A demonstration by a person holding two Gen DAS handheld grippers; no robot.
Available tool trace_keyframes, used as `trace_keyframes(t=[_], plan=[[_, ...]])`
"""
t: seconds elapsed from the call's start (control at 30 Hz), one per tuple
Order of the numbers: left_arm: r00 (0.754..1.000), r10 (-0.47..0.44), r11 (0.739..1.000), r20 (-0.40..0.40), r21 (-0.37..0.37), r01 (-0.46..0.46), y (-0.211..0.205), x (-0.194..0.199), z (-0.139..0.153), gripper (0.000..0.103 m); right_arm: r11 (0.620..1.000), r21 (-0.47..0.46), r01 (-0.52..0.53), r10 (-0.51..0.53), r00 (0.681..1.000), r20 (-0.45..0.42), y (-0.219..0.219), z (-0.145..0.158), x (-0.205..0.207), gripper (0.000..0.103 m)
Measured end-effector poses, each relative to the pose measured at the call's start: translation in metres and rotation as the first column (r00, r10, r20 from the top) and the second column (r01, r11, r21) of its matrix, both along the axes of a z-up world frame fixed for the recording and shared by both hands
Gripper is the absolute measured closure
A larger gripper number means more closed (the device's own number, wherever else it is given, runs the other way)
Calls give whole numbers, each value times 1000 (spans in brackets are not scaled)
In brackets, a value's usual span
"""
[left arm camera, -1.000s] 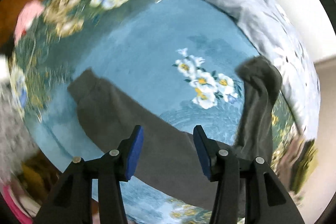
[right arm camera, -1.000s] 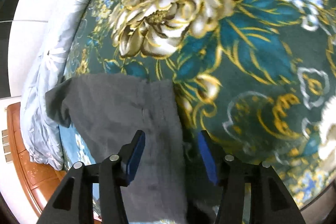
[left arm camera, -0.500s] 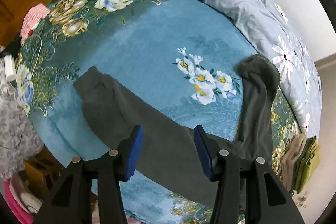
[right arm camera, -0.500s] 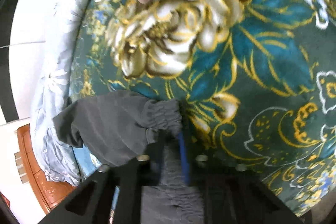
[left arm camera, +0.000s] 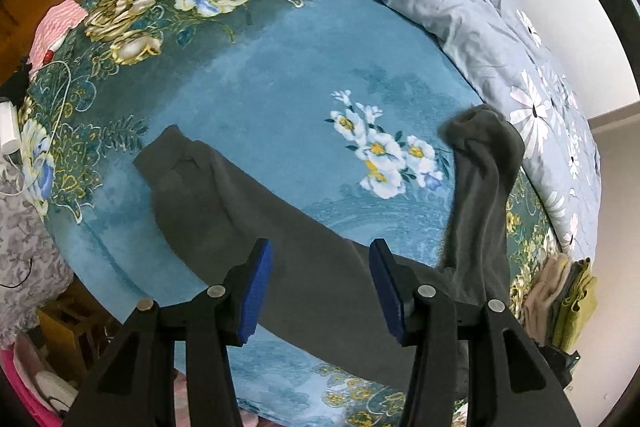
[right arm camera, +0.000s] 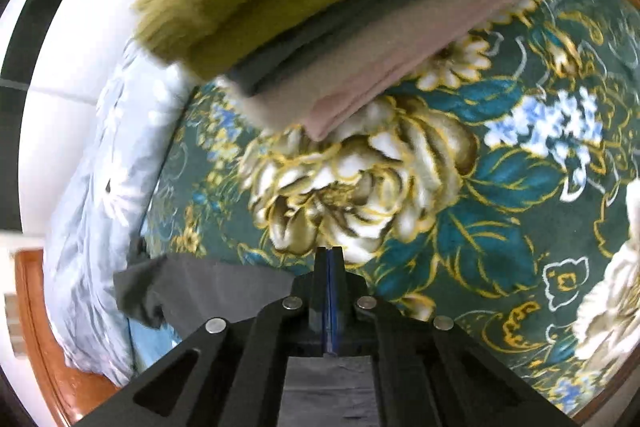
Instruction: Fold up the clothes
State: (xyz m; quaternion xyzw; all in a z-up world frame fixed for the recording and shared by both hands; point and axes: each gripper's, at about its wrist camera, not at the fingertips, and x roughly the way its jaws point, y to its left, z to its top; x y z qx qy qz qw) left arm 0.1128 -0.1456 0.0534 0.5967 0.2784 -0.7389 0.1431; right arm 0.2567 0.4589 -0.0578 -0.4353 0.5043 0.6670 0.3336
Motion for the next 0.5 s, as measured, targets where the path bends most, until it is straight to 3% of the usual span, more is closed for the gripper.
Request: trace_keyframes(t=[0.23, 0.33, 0.37, 0.4, 0.43, 0.5], plan=[[998, 49, 996, -31, 71, -47, -34, 0, -17, 51, 993, -13, -115, 114, 992, -54, -56, 45, -17, 99], [997, 60, 991, -48, 123, -54, -44, -7, -28, 51, 983, 8, -184, 184, 983, -29, -90, 64, -40, 97], [997, 64, 988, -49, 143, -56, -48, -12, -34, 50, 979, 20, -204, 205, 979, -11, -102, 70, -49, 84], [996, 68, 985, -49, 162, -59, -51, -16, -39, 50, 974, 32, -225, 225, 974, 7, -115, 76, -59, 48], [996, 73, 982, -48, 179, -64, -54, -20, -44, 50, 974, 43, -224, 224, 975, 10, -124, 79, -63, 31], [996, 83, 974, -39, 214, -73, -59, -29, -57, 50, 972, 55, -227, 227, 974, 5, -144, 81, -74, 25]])
